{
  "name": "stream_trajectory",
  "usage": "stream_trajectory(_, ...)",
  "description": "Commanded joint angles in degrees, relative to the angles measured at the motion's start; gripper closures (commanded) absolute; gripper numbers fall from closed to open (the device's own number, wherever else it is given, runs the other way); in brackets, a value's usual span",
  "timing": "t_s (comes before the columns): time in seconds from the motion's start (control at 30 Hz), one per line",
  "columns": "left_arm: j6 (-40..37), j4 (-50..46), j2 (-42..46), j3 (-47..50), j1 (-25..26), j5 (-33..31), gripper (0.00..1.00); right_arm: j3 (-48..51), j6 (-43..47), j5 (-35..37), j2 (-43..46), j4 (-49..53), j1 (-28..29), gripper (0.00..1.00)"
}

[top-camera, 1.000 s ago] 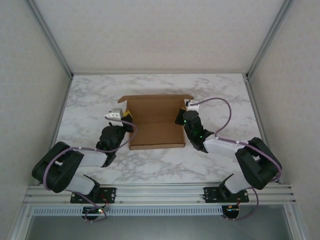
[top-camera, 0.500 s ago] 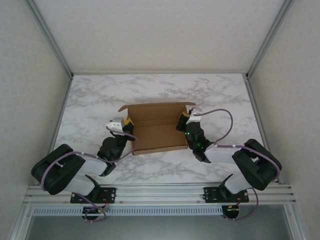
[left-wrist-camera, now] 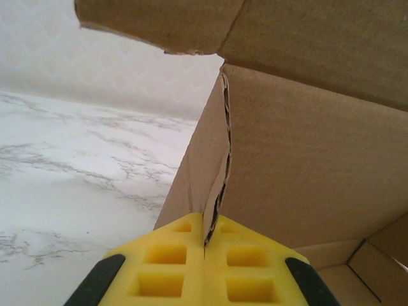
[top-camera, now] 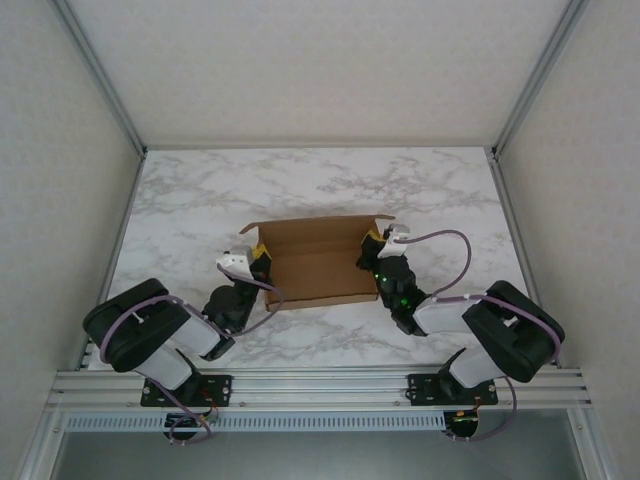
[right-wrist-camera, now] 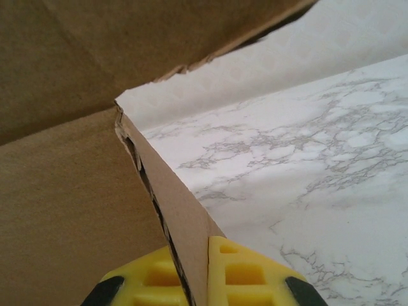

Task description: Fold the paper box

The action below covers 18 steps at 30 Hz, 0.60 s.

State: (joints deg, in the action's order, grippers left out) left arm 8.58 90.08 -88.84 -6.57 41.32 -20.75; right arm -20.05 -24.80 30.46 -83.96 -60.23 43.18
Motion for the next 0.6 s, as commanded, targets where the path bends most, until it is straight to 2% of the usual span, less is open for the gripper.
stream_trajectory(0.0, -0.8, -0.3, -3.8, 0.9, 1.1, 0.1, 1.0, 2.4, -0.8, -0.7, -2.8, 4.0, 1.2, 1.0)
stream_trajectory(0.27, -4.2, 1.0, -8.6, -3.3, 0.6, -1.0, 1.0, 0.8, 0.7, 1.0, -6.9, 1.6, 1.1, 1.0)
stream_trajectory(0.57, -4.0, -0.1, -8.9, -4.6, -0.8, -1.6, 1.0, -1.2, 1.7, 0.1, -7.6, 3.4, -0.1, 0.98)
